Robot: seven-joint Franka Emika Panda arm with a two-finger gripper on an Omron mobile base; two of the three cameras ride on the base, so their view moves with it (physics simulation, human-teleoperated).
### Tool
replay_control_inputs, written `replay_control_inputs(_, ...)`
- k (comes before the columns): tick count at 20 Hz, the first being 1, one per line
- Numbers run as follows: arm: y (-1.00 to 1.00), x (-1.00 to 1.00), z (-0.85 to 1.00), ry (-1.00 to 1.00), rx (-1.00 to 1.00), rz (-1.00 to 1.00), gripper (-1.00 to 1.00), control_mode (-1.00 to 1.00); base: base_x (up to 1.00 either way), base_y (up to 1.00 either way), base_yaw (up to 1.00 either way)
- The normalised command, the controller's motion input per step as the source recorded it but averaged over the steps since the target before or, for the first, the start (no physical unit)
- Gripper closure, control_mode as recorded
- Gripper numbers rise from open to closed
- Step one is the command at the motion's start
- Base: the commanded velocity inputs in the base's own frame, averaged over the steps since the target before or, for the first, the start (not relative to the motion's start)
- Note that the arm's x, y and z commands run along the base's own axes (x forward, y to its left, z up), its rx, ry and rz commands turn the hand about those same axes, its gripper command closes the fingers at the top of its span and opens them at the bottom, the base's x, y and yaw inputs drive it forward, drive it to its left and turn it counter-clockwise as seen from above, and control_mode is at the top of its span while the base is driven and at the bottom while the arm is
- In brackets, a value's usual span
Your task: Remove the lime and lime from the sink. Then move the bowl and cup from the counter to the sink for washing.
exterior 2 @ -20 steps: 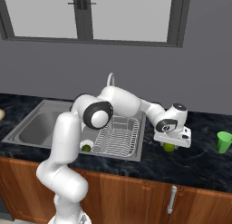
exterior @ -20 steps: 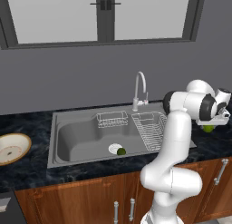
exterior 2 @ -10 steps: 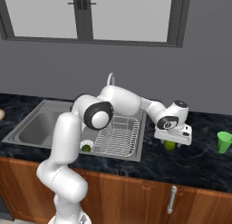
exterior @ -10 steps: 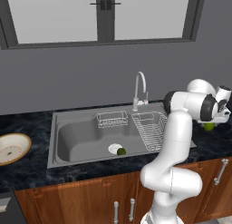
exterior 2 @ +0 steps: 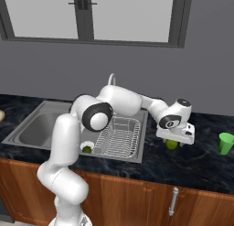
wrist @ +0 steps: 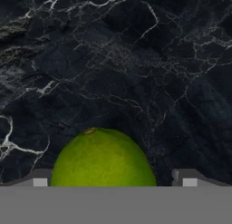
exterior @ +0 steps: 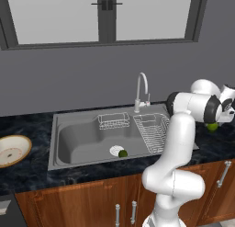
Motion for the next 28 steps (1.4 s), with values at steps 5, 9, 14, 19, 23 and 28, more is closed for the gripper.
replay_control_inputs(5, 0.00, 0.00, 0.14, 0.00, 0.00, 0.00, -1.00, -1.00, 0.00, 0.00, 0.00)
replay_control_inputs(9, 0.01, -0.09, 0.26, -0.02, 0.00, 0.00, -1.00, -1.00, 0.00, 0.00, 0.00)
replay_control_inputs(14, 0.03, -0.01, 0.05, 0.04, 0.00, 0.01, -1.00, -1.00, 0.00, 0.00, 0.00)
replay_control_inputs(19, 0.12, 0.03, -0.01, 0.00, 0.00, 0.12, -1.00, -1.00, 0.00, 0.00, 0.00)
replay_control_inputs(23, 0.16, 0.05, -0.07, 0.00, 0.00, 0.14, -1.00, -1.00, 0.00, 0.00, 0.00)
replay_control_inputs(28, 0.07, 0.02, 0.07, 0.00, 0.00, 0.14, -1.00, -1.00, 0.00, 0.00, 0.00)
